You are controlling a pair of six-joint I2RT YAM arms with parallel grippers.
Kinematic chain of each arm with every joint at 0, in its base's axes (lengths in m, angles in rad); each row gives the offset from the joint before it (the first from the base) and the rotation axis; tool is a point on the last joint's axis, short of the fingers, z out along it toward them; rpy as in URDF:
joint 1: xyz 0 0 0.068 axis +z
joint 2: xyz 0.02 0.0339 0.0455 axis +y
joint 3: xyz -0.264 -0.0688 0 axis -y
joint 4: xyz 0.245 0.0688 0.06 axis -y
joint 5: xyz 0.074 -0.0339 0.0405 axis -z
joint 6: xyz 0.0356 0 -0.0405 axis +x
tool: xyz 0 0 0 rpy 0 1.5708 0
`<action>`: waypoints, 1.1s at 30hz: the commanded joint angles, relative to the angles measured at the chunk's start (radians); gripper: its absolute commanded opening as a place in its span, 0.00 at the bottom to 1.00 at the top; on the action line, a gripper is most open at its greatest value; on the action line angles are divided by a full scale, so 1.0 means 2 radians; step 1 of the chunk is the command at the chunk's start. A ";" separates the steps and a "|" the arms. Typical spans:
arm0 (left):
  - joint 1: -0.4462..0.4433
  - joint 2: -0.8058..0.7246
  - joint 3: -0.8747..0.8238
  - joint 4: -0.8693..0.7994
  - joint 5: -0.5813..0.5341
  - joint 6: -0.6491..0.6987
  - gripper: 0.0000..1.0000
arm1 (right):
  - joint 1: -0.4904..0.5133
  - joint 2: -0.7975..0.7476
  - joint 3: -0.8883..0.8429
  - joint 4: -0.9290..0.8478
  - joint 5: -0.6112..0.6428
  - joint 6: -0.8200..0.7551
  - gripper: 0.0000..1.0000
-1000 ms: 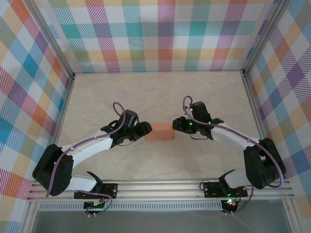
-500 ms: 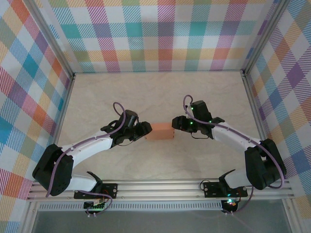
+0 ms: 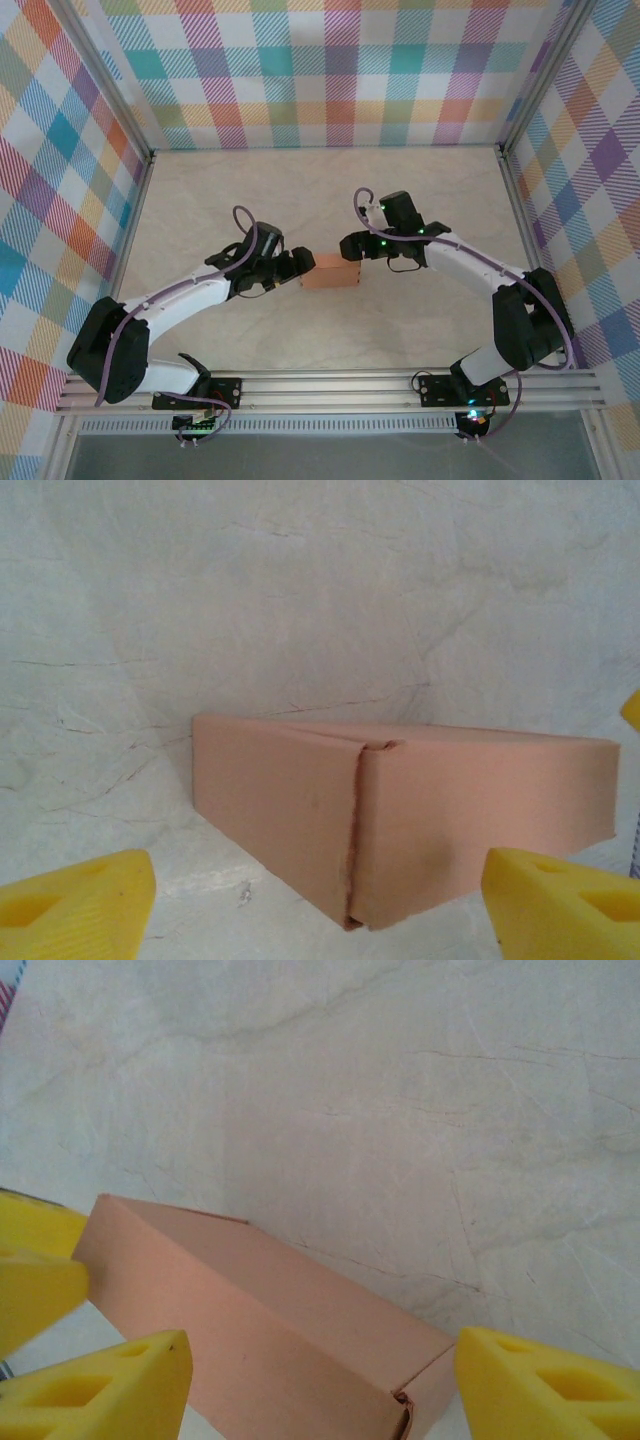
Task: Fold the paper box
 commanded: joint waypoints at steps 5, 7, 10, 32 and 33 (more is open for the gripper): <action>0.018 -0.012 0.056 -0.057 0.008 0.046 0.85 | 0.000 -0.009 0.020 -0.008 0.006 -0.107 0.82; 0.027 -0.013 0.051 -0.058 0.013 0.052 0.79 | 0.000 -0.012 0.018 -0.003 0.000 -0.150 0.83; 0.039 -0.016 0.034 -0.052 0.025 0.055 0.69 | -0.001 -0.011 0.030 -0.020 0.002 -0.204 0.84; 0.051 0.027 -0.014 0.012 0.085 0.047 0.38 | 0.003 0.043 0.118 -0.152 -0.037 -0.367 0.86; 0.051 0.028 -0.016 0.012 0.085 0.047 0.35 | 0.006 0.041 0.115 -0.154 -0.040 -0.385 0.86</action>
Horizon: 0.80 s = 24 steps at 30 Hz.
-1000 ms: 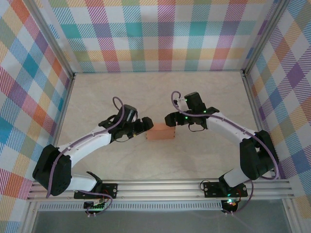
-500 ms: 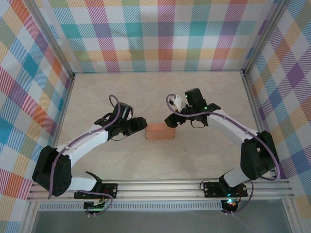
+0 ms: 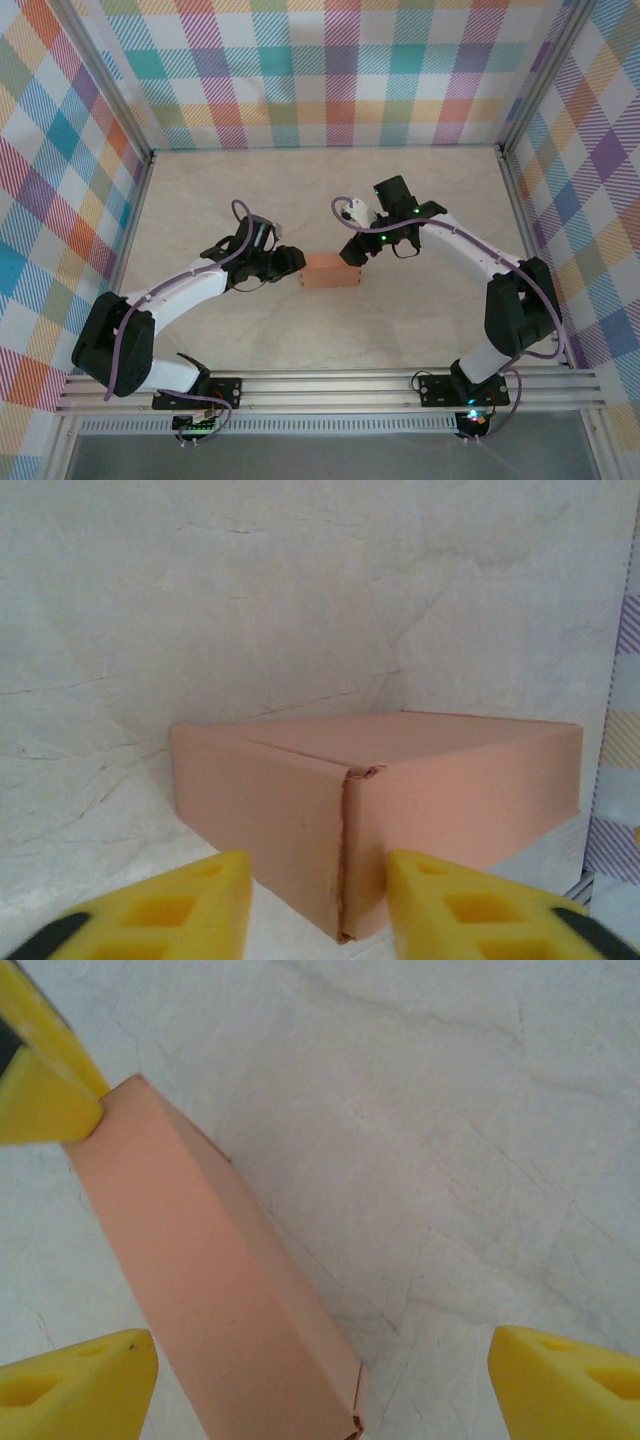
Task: Fold the paper box
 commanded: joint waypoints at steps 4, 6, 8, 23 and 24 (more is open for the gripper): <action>0.006 0.014 -0.018 -0.008 -0.003 0.005 0.28 | 0.014 -0.003 0.007 -0.041 -0.034 -0.120 0.85; 0.006 0.014 -0.017 -0.008 -0.003 0.005 0.27 | 0.017 0.002 0.010 -0.053 -0.034 -0.149 0.85; 0.006 0.015 -0.016 -0.009 -0.002 0.005 0.28 | 0.020 0.009 0.014 -0.065 -0.030 -0.171 0.85; 0.006 0.009 -0.007 -0.020 -0.003 0.016 0.35 | 0.034 0.069 0.054 -0.111 0.017 -0.216 0.64; 0.006 0.009 -0.007 -0.022 -0.003 0.017 0.35 | 0.035 0.069 0.055 -0.114 0.017 -0.218 0.63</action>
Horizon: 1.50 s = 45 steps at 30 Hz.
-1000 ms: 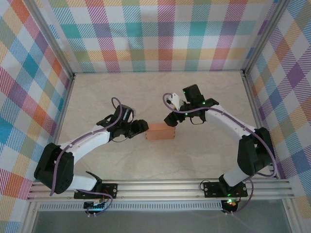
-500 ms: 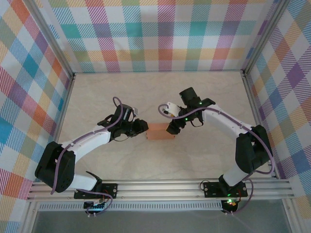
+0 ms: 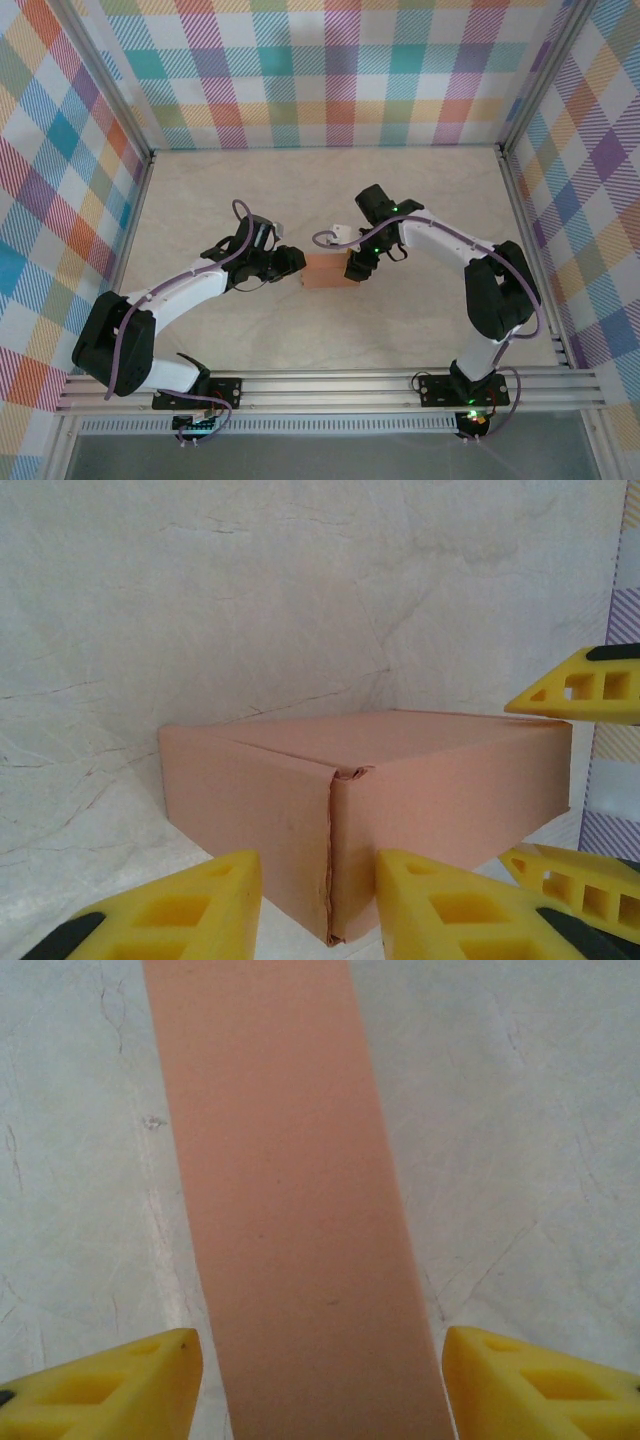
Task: Fold the paper box
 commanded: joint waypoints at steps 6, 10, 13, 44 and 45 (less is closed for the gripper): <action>0.006 0.005 0.002 -0.035 -0.010 0.018 0.36 | 0.003 0.001 0.020 -0.032 -0.012 -0.020 0.50; 0.006 0.002 0.007 -0.040 -0.010 0.022 0.36 | 0.003 -0.001 0.021 -0.038 -0.015 -0.019 0.44; 0.006 -0.001 0.011 -0.041 -0.009 0.025 0.37 | 0.003 -0.002 0.023 -0.040 -0.014 -0.017 0.37; 0.014 -0.196 -0.029 -0.180 -0.184 0.074 1.00 | 0.049 0.090 -0.058 0.508 0.299 -0.154 0.34; 0.014 -0.199 -0.030 -0.181 -0.186 0.075 1.00 | 0.051 0.101 -0.059 0.524 0.304 -0.158 0.35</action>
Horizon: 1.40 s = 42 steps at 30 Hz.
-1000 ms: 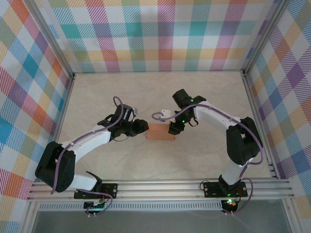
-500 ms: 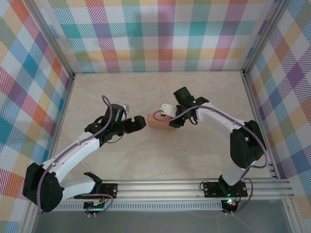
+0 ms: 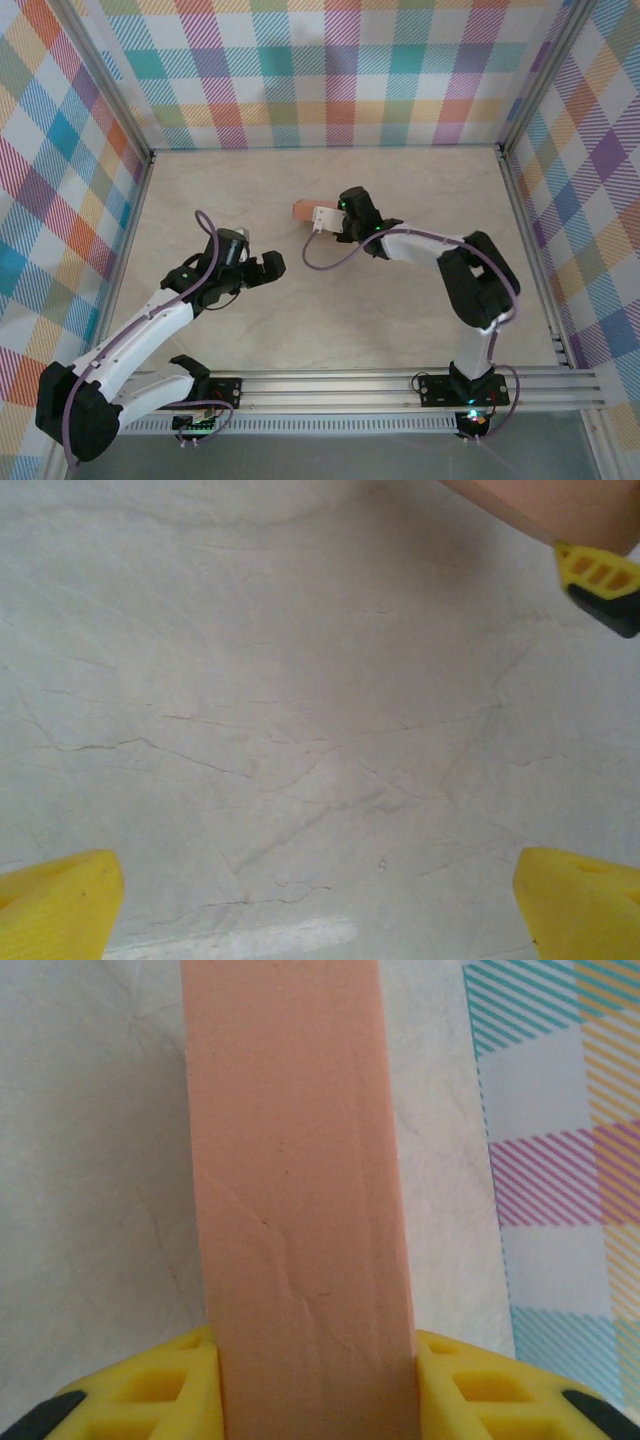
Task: Fold the paper box
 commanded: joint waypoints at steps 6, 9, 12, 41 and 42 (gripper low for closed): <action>0.008 -0.023 -0.007 -0.023 -0.029 0.011 1.00 | 0.012 0.060 -0.003 0.127 0.041 -0.046 0.52; 0.008 -0.024 -0.007 -0.018 -0.040 0.016 1.00 | 0.012 0.041 -0.009 0.116 0.034 -0.022 0.75; 0.009 -0.025 -0.012 0.011 -0.066 0.041 1.00 | 0.007 -0.001 -0.015 0.075 -0.005 0.049 1.00; 0.234 0.227 -0.164 0.622 0.023 0.311 1.00 | -0.301 -0.204 -0.395 0.352 -0.155 0.496 1.00; 0.234 0.249 -0.158 0.628 0.023 0.313 1.00 | -0.316 -0.190 -0.401 0.375 -0.170 0.508 1.00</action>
